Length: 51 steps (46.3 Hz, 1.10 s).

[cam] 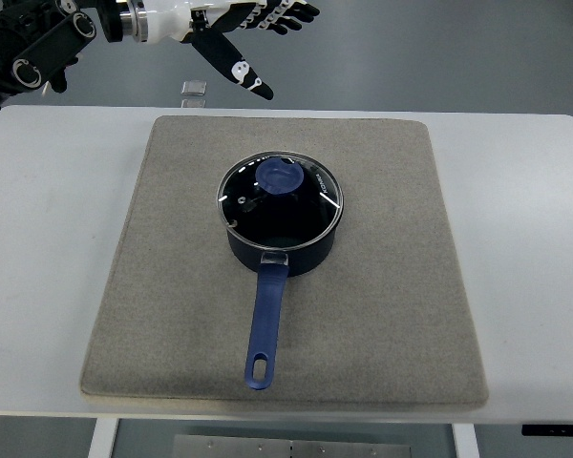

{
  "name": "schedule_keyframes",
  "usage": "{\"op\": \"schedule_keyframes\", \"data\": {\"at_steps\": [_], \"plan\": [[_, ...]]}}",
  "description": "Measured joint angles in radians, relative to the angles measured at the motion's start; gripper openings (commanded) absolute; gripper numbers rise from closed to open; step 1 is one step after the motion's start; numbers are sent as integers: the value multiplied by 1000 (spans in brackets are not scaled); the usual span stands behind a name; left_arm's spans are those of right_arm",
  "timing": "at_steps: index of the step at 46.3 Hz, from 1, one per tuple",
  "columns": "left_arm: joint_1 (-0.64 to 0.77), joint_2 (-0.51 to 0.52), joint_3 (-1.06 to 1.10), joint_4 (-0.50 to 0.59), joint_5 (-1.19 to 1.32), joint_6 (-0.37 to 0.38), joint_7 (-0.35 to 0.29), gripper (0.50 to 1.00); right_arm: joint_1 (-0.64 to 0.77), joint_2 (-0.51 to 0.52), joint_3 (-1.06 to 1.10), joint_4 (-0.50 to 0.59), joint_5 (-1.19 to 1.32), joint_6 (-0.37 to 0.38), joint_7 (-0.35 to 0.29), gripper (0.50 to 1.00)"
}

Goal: Open pot lid and place left with left hand
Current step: 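Move the left hand over the saucepan toward the blue lid knob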

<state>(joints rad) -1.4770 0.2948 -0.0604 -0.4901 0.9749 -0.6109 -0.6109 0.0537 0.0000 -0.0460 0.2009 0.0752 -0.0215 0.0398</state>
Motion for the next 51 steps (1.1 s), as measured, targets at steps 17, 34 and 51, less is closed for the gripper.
{"op": "schedule_keyframes", "data": {"at_steps": [17,34,51], "plan": [[-22,31,74,-70,-23,0,0,988,0,0,0,0,0,0,0,915],[21,41,65,-53,-76,0,0,988,0,0,0,0,0,0,0,915],[14,40,71,-60,-94,0,0,988,0,0,0,0,0,0,0,915]]}}
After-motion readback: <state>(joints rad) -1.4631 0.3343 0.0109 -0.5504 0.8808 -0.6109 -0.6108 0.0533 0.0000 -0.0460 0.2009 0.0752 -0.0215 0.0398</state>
